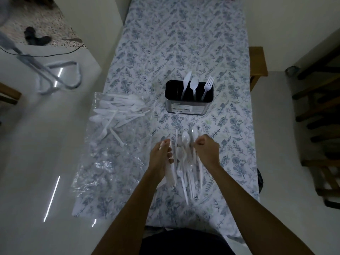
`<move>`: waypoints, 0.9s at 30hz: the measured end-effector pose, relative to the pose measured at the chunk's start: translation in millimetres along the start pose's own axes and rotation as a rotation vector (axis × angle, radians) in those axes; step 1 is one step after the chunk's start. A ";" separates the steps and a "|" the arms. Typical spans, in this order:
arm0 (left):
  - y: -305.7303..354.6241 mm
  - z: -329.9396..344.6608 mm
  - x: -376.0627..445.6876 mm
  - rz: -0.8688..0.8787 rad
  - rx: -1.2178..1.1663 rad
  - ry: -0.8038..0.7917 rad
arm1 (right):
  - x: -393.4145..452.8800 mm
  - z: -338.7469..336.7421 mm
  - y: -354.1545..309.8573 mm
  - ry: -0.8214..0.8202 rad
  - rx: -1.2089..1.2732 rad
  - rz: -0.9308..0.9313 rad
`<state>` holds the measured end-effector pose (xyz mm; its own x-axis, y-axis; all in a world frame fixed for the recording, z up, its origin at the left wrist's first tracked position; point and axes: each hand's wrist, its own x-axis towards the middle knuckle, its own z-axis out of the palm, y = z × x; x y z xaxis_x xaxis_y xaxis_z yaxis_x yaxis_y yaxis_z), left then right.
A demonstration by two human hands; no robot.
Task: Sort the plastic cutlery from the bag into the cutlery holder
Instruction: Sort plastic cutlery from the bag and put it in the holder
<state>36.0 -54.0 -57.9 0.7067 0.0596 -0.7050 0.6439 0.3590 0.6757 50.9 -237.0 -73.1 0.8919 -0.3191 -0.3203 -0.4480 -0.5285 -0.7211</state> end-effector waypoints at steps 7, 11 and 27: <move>5.3 21.8 3.5 0.172 0.042 -0.151 | -47.8 -8.2 -20.3 -0.321 0.248 -0.169; 1.6 16.6 3.7 0.207 0.001 -0.023 | -36.7 2.4 -18.0 -0.111 0.096 -0.162; 2.5 12.1 8.9 0.235 0.127 -0.023 | -17.0 0.0 -22.1 0.141 -0.162 -0.258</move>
<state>47.4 -63.8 -59.8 0.8468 0.1056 -0.5214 0.4919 0.2176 0.8430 45.6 -219.9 -51.8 0.9652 -0.2577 -0.0437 -0.2222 -0.7209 -0.6564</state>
